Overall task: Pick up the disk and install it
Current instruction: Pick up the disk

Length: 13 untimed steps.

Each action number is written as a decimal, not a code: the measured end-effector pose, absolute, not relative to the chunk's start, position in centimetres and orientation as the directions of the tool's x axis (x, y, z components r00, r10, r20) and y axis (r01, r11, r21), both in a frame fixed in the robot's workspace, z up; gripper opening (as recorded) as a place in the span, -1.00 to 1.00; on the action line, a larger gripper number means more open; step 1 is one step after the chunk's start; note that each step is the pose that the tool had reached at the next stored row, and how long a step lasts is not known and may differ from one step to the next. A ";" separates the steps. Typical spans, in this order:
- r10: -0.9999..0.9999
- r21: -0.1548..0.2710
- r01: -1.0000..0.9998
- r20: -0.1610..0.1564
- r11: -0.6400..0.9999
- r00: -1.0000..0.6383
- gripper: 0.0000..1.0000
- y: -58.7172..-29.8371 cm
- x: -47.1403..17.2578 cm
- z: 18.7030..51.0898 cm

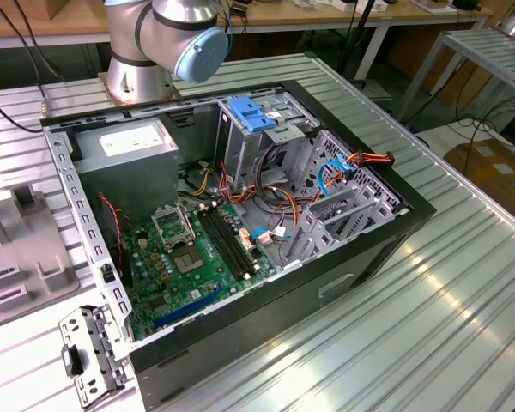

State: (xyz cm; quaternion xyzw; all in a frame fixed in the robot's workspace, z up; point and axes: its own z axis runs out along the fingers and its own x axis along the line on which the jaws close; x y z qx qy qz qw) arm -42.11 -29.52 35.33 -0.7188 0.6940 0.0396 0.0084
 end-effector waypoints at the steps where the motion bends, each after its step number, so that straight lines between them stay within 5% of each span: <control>1: -0.997 0.043 -0.998 -0.069 -0.037 0.034 -0.26 -29.5 -42.1 35.4; 13: -0.997 0.043 -0.998 -0.069 -0.036 0.034 -0.26 -29.5 -42.1 36.3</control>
